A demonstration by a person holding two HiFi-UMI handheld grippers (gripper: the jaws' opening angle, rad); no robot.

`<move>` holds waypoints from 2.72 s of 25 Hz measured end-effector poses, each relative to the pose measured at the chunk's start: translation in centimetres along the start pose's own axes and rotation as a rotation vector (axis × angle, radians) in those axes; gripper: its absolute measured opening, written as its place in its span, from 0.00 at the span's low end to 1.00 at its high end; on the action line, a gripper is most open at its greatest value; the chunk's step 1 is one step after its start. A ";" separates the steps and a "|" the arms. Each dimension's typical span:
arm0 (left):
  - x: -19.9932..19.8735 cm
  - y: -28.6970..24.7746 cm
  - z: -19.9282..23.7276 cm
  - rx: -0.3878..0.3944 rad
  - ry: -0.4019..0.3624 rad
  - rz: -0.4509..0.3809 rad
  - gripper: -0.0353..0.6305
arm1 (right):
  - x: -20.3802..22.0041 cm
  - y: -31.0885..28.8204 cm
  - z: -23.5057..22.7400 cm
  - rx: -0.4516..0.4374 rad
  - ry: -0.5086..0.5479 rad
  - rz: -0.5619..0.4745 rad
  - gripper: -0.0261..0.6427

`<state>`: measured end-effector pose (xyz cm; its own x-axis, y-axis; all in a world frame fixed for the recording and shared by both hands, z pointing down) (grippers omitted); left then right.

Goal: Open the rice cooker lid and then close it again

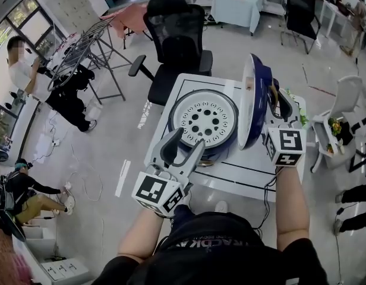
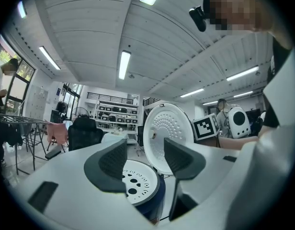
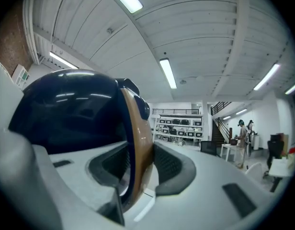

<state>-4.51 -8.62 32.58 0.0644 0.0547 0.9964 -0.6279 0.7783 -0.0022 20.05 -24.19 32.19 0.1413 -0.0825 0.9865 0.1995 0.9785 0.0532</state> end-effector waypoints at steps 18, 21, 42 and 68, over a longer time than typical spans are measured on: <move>-2.0 1.7 6.8 0.105 -0.028 -0.022 0.40 | -2.8 -0.8 5.8 0.028 0.204 0.013 0.23; -2.3 1.6 7.6 0.124 -0.030 -0.032 0.40 | -3.2 -1.1 7.4 0.023 0.286 0.020 0.23; -3.6 1.6 13.7 0.188 -0.033 -0.073 0.06 | -2.4 -2.4 18.6 -0.041 0.790 0.086 0.24; 1.3 -3.7 18.0 0.348 -0.027 0.161 0.06 | 1.7 -3.4 25.6 -0.072 1.088 0.189 0.27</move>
<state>-16.06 -22.71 35.41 -0.0738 0.1385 0.9876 -0.8543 0.5022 -0.1343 -5.19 -22.81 37.62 0.9453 -0.0899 0.3137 0.1358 0.9825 -0.1277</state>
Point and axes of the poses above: the fingertips, and each gripper's own axes: y backward along the fingers, z to its left, x out of its underside, the point moved 7 cm from there along y, backward along the fingers, and after that the axes turned 15 degrees about x, right-handed, at the moved point
